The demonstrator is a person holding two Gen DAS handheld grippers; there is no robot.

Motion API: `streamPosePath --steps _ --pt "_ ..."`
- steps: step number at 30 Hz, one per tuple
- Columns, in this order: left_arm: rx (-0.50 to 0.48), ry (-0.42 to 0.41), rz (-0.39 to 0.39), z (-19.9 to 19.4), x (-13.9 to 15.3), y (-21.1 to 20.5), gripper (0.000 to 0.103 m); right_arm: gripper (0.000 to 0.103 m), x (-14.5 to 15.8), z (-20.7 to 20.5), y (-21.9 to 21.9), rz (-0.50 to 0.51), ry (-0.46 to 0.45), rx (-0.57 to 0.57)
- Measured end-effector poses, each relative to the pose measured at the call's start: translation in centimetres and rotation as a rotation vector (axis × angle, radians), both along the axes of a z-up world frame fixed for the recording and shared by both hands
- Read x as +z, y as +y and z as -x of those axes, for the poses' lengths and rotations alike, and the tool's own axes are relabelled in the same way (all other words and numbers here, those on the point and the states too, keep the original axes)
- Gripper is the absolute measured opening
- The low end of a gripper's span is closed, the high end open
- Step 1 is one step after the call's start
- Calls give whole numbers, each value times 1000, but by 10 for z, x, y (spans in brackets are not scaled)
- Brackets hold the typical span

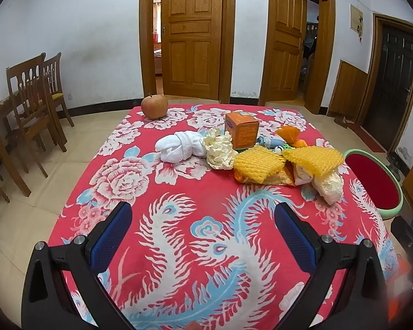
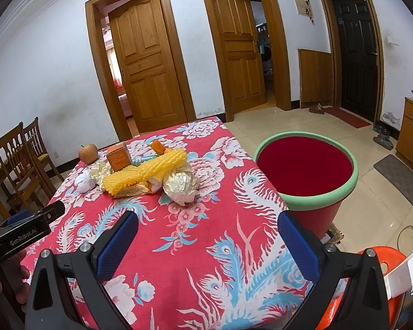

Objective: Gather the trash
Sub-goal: 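Move both grippers toward the trash pile on the table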

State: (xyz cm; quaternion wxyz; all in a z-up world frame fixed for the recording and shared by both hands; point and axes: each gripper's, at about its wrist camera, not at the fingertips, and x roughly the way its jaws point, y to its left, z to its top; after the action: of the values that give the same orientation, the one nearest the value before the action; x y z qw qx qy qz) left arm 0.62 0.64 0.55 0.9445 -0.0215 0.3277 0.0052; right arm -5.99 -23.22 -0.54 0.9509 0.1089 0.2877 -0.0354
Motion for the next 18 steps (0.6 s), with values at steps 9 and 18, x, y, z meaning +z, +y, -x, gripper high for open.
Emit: streamPosePath --steps 9,18 --pt "39 32 -14 -31 1 31 101 103 3 -23 1 -7 46 70" --pt "82 84 -101 -84 -12 63 101 103 -4 -62 4 7 114 111"
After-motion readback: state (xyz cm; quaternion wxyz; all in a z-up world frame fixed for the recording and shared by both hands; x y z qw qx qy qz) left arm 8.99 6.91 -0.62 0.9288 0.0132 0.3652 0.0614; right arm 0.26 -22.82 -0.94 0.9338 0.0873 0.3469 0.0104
